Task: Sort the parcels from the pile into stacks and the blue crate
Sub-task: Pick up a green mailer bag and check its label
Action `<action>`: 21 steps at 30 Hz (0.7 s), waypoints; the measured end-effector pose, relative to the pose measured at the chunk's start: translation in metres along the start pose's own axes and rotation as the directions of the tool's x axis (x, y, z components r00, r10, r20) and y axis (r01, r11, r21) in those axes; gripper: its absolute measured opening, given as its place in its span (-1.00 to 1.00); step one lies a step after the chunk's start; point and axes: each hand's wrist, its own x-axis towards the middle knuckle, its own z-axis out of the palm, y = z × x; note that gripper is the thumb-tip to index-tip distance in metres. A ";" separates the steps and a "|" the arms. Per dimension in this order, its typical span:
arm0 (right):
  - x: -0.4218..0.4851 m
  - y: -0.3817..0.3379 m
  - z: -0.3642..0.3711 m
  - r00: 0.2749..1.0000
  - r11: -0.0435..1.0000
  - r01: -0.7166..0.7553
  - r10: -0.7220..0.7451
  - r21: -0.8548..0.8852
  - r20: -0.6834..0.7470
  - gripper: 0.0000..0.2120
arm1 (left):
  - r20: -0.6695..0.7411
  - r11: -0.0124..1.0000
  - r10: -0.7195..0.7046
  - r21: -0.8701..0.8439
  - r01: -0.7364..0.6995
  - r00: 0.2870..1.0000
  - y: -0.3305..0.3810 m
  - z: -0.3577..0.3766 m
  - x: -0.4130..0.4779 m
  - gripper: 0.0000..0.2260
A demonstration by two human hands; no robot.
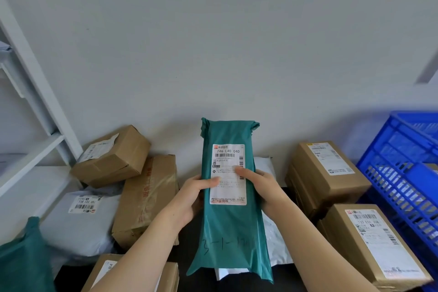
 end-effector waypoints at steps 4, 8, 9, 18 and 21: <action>-0.002 -0.002 -0.003 1.000 1.000 -0.001 0.001 0.028 -0.010 -0.66 | 0.025 0.999 0.021 0.023 -0.021 0.999 0.001 0.005 -0.001 -0.77; -0.003 -0.007 -0.004 0.997 0.995 0.031 -0.025 0.096 -0.066 -0.72 | 0.090 0.986 -0.016 0.164 0.001 0.996 -0.005 0.003 -0.002 -0.59; -0.002 -0.009 -0.005 0.995 0.992 0.047 -0.037 0.114 -0.091 -0.75 | 0.111 0.974 -0.045 0.224 0.020 0.993 -0.007 0.002 -0.002 -0.46; 0.003 -0.008 -0.013 0.998 0.997 0.005 0.000 0.075 -0.067 -0.69 | 0.111 0.974 -0.094 0.216 0.069 0.989 -0.014 0.003 -0.002 -0.48; 0.003 -0.006 -0.016 0.999 0.998 0.013 -0.010 0.062 -0.049 -0.67 | 0.106 0.963 -0.094 0.262 0.064 0.990 -0.015 0.001 0.000 -0.42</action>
